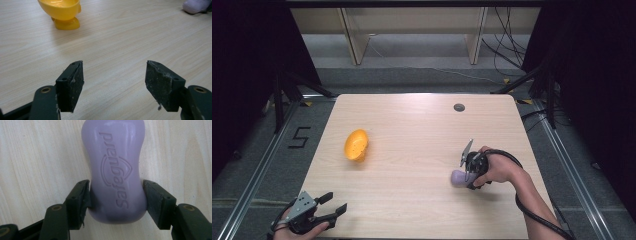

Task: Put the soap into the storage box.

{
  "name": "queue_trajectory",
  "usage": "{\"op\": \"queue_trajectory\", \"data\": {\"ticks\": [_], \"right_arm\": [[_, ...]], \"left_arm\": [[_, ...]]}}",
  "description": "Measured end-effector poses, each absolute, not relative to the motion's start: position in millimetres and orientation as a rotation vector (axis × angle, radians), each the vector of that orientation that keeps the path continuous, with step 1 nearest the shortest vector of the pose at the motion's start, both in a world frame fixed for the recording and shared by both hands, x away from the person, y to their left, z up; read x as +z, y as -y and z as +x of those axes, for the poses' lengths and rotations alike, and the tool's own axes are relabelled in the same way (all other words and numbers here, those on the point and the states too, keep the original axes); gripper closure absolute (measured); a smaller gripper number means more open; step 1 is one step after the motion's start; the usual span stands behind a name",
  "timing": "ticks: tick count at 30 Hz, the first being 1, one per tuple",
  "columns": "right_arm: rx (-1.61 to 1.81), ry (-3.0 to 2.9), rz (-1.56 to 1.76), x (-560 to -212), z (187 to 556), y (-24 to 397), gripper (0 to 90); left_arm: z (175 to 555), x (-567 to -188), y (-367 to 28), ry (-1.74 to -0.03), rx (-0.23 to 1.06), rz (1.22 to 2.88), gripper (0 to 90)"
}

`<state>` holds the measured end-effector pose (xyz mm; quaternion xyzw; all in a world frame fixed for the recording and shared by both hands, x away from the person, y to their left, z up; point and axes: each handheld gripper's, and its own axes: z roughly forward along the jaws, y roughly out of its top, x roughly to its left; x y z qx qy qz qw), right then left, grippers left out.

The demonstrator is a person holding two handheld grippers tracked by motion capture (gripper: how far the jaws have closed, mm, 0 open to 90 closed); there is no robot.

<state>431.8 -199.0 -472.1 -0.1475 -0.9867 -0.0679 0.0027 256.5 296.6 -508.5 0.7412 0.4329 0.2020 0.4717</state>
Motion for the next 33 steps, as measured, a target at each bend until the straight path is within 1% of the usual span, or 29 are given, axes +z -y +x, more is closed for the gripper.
{"op": "queue_trajectory", "data": {"ticks": [8,10,14,17,18,20,33], "right_arm": [[-0.287,3.108,-0.484,-470.8,428.6,202.2,40.7],[-0.357,3.126,-0.384,-470.5,431.0,203.6,40.7],[-0.374,3.112,-0.428,-468.0,427.6,202.6,40.7],[-0.348,3.106,-0.428,-468.8,427.1,201.7,40.7],[-0.308,3.119,-0.370,-470.7,429.2,202.2,40.7],[-0.241,3.100,-0.440,-472.6,427.6,200.2,40.6],[-0.231,3.068,-0.474,-473.0,431.6,196.6,38.9]], "left_arm": [[256.9,-508.8,-296.7,-1.062,0.491,1.813,30.5],[257.0,-508.9,-296.6,-1.063,0.488,1.811,30.5],[256.7,-508.5,-296.8,-1.066,0.488,1.815,30.5],[256.7,-508.4,-296.8,-1.066,0.489,1.815,30.5],[256.8,-509.2,-296.2,-1.061,0.494,1.799,30.5],[256.6,-508.3,-296.7,-1.064,0.487,1.811,30.5],[257.1,-509.0,-296.0,-1.058,0.482,1.808,30.5]]}}
